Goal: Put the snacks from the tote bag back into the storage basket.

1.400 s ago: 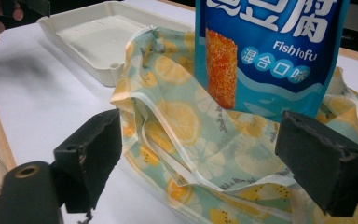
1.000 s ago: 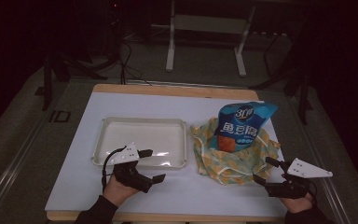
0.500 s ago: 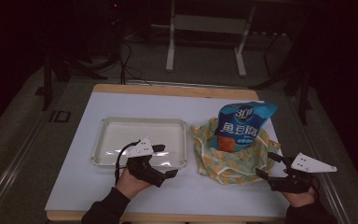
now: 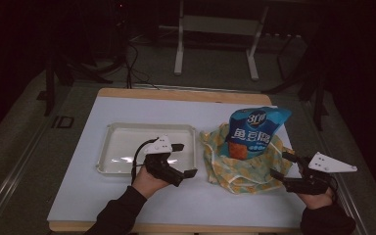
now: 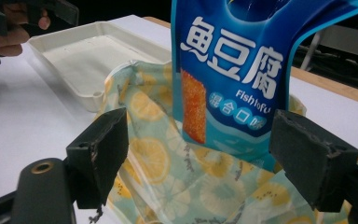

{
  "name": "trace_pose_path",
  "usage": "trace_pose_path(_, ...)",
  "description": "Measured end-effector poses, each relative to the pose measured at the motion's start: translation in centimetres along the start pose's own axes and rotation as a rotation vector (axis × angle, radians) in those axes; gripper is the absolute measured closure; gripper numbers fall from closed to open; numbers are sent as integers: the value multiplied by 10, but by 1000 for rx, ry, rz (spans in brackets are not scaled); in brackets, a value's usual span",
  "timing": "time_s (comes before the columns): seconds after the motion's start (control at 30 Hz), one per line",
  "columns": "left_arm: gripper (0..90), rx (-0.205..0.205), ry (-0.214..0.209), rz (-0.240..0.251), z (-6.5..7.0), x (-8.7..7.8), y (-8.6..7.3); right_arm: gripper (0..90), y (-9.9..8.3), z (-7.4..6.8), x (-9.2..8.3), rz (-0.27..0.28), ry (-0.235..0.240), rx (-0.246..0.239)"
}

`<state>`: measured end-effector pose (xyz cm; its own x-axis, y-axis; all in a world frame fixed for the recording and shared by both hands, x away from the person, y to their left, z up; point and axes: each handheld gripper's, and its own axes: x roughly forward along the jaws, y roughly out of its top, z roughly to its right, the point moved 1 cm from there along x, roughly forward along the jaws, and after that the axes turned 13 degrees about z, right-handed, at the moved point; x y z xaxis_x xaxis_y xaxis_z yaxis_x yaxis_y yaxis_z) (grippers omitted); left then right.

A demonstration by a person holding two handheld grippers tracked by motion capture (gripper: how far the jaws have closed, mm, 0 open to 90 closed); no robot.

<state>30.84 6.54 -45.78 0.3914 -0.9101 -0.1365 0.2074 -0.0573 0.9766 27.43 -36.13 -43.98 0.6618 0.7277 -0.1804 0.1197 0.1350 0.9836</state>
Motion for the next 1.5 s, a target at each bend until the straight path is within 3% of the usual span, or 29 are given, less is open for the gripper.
trace_pose_path(0.1,2,4,-31,-2,0,13,6,198,4,2,3,5,-3,-9)
trace_pose_path(0.53,3,17,-55,7,-4,51,19,212,12,13,12,13,-5,-8)
trace_pose_path(0.8,34,25,-49,44,-7,73,21,219,14,24,19,10,-19,3)
trace_pose_path(1.07,55,17,-40,27,-12,99,25,225,13,32,28,9,-34,15)
trace_pose_path(1.27,70,35,-33,18,-15,112,28,229,15,38,32,18,-43,28)
trace_pose_path(1.5,160,36,-22,22,-20,123,31,249,15,45,42,7,-59,30)
